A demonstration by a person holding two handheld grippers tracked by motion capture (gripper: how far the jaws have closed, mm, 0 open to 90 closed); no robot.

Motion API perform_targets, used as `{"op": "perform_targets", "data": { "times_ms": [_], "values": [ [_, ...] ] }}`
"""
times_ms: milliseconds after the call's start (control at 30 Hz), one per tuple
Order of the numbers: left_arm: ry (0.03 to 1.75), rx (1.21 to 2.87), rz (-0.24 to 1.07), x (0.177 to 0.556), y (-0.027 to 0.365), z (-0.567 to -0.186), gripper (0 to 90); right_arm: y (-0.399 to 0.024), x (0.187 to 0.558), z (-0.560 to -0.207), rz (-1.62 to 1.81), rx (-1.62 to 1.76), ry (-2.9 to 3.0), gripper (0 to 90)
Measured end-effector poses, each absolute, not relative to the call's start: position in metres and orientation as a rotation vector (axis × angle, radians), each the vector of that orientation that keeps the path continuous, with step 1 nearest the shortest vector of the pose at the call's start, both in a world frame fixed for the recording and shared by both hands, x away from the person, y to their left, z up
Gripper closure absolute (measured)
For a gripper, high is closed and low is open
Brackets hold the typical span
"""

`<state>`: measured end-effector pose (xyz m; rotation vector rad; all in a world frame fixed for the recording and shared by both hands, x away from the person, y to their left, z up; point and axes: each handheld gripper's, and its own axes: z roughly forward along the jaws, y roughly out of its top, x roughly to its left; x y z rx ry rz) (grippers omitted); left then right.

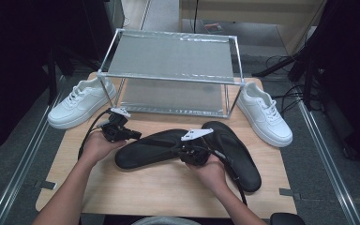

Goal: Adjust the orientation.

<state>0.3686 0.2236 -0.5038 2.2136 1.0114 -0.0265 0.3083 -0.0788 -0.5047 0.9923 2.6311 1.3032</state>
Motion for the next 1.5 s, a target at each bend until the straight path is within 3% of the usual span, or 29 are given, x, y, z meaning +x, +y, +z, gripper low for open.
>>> {"op": "perform_targets", "data": {
  "times_ms": [600, 1500],
  "values": [
    [0.932, 2.269, -0.078, 0.334, 0.213, -0.504, 90.0, -0.093, 0.316, -0.505, 1.302, 1.082, 2.562, 90.0],
    [0.823, 2.317, -0.163, 0.314, 0.172, -0.504, 89.9, -0.105, 0.339, -0.505, 1.280, 1.209, 2.456, 90.0]
  ]
}}
